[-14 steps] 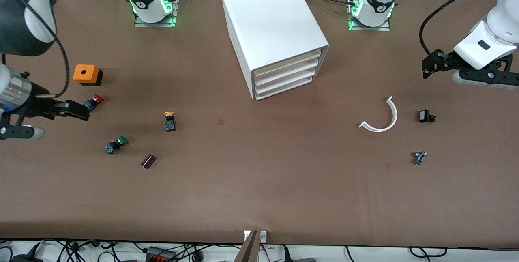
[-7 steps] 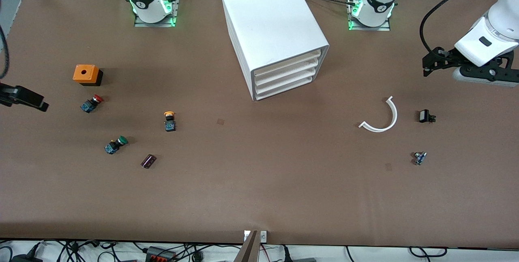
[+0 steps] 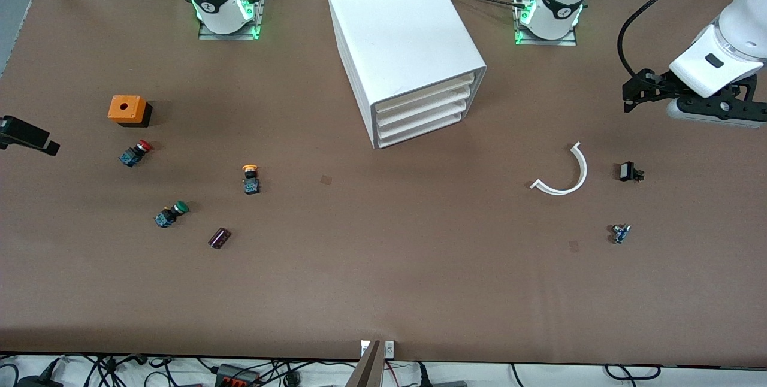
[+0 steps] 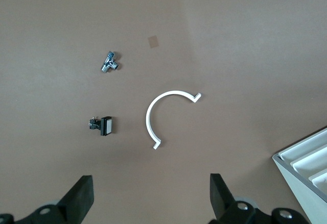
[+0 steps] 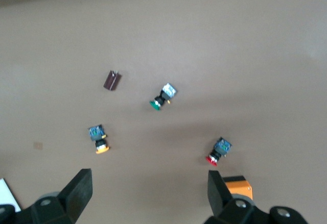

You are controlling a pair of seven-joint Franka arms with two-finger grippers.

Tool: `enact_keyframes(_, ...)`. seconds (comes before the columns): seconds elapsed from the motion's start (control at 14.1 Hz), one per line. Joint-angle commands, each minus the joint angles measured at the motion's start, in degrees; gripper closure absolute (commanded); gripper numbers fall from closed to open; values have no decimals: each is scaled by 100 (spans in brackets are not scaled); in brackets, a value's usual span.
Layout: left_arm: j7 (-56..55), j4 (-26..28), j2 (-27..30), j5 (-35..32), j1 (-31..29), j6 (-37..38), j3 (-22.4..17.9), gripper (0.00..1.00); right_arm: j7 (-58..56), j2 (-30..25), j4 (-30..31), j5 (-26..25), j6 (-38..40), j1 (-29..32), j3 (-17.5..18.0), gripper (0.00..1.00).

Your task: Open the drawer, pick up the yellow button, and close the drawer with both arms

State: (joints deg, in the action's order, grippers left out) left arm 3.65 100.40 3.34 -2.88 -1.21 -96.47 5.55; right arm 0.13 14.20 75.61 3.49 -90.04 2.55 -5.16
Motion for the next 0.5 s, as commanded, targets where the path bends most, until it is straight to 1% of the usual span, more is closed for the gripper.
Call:
enact_keyframes(0.0, -22, -82, 35, 103, -11, 146, 16, 0, -127, -180, 243, -226, 101, 70, 155, 0)
enact_keyframes(0.14, -22, -100, 35, 103, -11, 146, 25, 0, -268, -452, 637, -253, -109, 35, 155, 0)
enact_keyframes(0.28, -22, -144, 26, 103, -11, 155, 16, 0, -268, -899, 1383, -253, -591, 35, 155, 0)
enact_keyframes(0.36, -22, -144, 26, 103, -2, 155, 16, 0, -259, -997, 1535, -253, -637, 35, 155, 0)
enact_keyframes(0.43, -22, -144, 26, 103, -2, 155, 16, 0, -259, -1007, 1553, -253, -602, 35, 155, 0)
